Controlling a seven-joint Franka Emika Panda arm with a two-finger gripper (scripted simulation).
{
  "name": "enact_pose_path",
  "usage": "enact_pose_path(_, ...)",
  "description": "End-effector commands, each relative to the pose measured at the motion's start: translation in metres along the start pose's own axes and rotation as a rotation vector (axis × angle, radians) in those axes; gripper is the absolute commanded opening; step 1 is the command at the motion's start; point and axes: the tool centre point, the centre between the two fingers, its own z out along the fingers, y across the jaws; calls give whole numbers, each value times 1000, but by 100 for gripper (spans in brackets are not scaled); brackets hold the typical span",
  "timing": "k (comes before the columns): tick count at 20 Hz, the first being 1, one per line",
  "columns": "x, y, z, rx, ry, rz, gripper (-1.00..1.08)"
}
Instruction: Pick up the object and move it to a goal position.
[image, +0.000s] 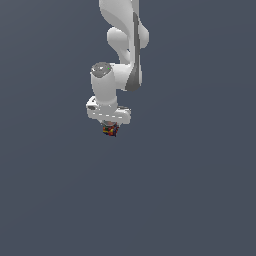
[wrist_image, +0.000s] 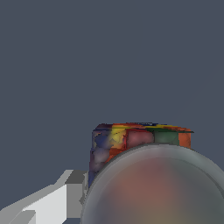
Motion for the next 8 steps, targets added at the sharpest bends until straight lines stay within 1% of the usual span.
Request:
enact_pose_path(1, -4, 2, -3, 0, 3, 0, -100)
enact_pose_path(8, -5, 2, -5, -1, 4, 0, -100)
